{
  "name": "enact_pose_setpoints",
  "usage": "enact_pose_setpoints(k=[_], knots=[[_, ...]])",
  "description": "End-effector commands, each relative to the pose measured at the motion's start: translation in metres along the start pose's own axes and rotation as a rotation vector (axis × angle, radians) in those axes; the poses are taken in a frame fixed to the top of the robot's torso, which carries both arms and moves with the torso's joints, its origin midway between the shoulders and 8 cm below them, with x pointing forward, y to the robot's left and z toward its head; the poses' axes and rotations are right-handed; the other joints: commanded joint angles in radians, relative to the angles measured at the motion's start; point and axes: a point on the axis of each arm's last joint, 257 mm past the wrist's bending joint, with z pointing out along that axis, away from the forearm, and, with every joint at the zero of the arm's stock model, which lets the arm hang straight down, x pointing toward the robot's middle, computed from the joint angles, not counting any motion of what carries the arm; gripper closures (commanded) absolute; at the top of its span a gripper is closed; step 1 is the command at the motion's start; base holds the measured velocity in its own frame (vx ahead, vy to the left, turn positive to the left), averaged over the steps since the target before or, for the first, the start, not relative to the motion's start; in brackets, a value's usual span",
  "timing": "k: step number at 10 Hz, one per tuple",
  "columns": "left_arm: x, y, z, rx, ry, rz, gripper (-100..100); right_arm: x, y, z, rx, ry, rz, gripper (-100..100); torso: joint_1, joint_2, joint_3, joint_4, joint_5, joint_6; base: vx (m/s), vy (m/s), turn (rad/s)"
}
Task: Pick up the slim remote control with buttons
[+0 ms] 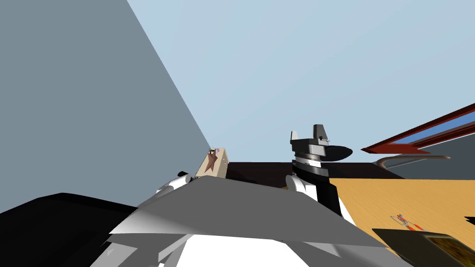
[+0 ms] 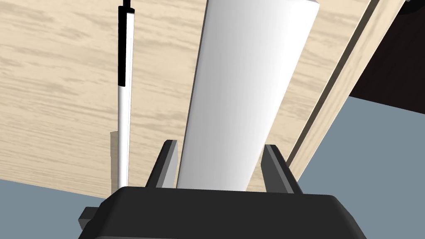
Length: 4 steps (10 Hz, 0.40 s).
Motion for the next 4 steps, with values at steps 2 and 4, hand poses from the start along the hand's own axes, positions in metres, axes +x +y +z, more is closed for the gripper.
enact_pose_setpoints(k=[2,4], knots=[[-0.0115,-0.0069,-0.0140,-0.002,0.000,0.003,100,0.0000,0.0000,0.0000,0.000,0.000,0.000,0,-0.001,0.000,0.000,0.000,0.000,0.000,0.002,-0.039,0.023],[-0.0115,-0.0057,-0.0110,0.000,0.000,0.000,0,0.0000,0.0000,0.0000,0.000,0.000,0.000,0,-0.002,0.000,0.000,0.000,0.000,0.001,0.000,-0.012,0.003]])
